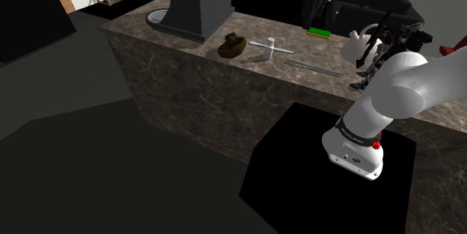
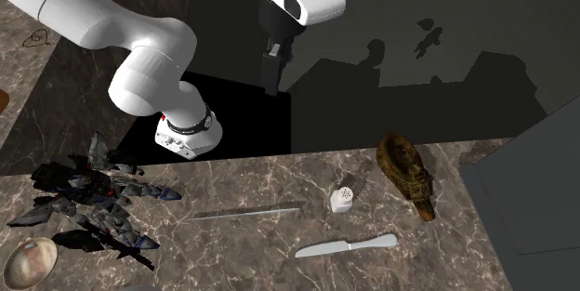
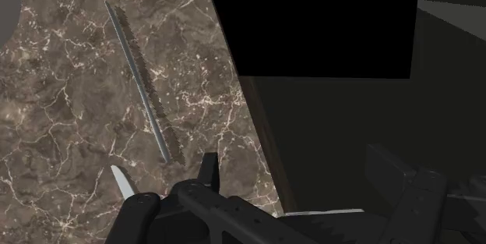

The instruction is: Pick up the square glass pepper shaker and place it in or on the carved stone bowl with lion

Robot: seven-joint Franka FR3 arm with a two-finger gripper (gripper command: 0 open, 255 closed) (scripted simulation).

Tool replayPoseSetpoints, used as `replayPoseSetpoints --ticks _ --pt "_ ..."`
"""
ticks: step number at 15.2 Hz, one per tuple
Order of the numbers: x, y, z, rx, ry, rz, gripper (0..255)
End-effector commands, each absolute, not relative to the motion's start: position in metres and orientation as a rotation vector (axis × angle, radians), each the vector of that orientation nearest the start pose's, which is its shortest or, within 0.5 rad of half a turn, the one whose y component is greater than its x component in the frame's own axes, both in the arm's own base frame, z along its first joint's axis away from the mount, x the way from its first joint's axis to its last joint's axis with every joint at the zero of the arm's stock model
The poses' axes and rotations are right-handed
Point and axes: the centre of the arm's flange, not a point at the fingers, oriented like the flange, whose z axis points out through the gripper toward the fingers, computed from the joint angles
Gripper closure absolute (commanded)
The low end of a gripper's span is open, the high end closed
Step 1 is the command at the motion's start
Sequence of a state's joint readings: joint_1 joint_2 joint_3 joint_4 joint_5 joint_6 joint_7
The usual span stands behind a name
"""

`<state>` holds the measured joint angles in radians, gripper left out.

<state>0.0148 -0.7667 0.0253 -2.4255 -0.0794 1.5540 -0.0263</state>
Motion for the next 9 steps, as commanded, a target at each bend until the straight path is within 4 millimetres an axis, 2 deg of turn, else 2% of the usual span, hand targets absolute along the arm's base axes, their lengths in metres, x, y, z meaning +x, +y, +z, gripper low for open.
replayPoseSetpoints --ticks 1,9 --pt "0.306 0.005 0.551 -3.233 -0.099 0.169 0" --pt "0.343 -0.061 0.482 -3.18 -0.144 -0.008 0"
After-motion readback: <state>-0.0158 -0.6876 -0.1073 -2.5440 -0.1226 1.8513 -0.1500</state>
